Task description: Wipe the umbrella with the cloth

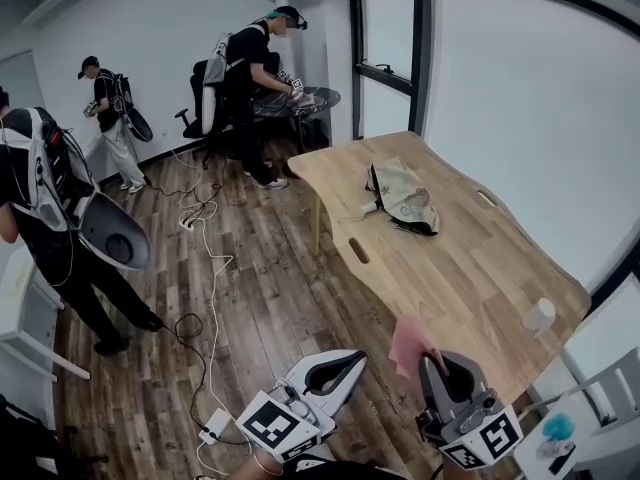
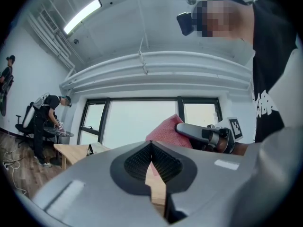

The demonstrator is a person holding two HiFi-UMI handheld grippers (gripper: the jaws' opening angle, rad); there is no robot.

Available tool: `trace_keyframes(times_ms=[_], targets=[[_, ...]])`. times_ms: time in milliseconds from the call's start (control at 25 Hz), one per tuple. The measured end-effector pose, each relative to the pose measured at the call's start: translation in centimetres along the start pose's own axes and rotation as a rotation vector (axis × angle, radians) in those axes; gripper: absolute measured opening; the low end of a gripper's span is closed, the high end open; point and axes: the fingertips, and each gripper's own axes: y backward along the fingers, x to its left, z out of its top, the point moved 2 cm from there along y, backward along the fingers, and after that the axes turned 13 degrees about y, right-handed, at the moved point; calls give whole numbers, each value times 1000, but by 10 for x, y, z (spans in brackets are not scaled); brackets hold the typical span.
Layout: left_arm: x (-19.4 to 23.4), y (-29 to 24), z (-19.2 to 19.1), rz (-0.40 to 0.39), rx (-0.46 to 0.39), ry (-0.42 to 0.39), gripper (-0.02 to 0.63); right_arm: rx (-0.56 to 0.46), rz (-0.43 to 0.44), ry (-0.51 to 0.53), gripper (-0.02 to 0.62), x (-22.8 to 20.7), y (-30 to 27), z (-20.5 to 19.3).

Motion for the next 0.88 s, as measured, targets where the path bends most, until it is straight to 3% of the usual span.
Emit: trace_keyframes(times_ms=[680, 880], targets=[[160, 26, 56, -64, 45, -30, -11, 45, -154, 68, 21, 19, -141, -30], [189, 33, 63, -89, 55, -24, -12, 65, -196, 86, 21, 30, -163, -39]])
